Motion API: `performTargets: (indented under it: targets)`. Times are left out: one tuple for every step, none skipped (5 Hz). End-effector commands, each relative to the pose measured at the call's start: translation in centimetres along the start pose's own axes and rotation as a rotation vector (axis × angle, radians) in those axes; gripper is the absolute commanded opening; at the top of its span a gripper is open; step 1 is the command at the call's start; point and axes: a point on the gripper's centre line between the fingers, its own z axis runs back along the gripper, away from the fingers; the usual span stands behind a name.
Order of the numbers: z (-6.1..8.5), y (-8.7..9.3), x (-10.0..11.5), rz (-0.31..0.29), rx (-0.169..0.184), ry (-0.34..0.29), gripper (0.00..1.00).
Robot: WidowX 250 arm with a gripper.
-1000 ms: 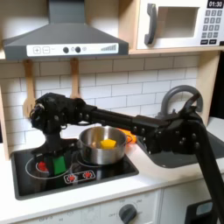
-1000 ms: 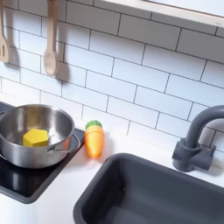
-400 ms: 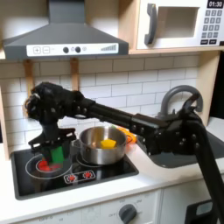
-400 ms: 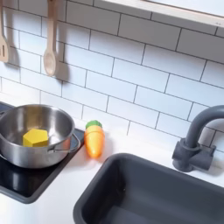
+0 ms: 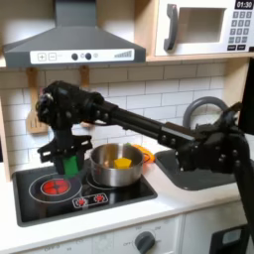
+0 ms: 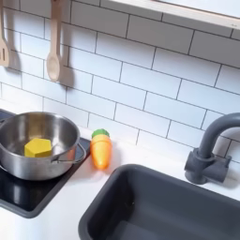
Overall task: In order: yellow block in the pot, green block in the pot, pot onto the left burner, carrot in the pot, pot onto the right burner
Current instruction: 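Put the green block in the pot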
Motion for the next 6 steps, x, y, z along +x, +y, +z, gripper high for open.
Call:
performTargets:
  targets:
    - [0.6,-2.4,0.5,-0.041,-0.027,0.003,0.0]
    - [0.4,-3.5,0.6,-0.066,-0.034,0.023,0.0]
    - [0.4,-4.5,1.0,-0.072,-0.045,0.032,0.0]
    - [0.6,-5.1,1.3,-0.069,-0.052,0.038,0.0]
    - [0.1,-6.0,1.5,-0.076,-0.047,0.055,0.0]
    - [-0.4,-6.8,1.5,-0.087,-0.047,0.067,0.0]
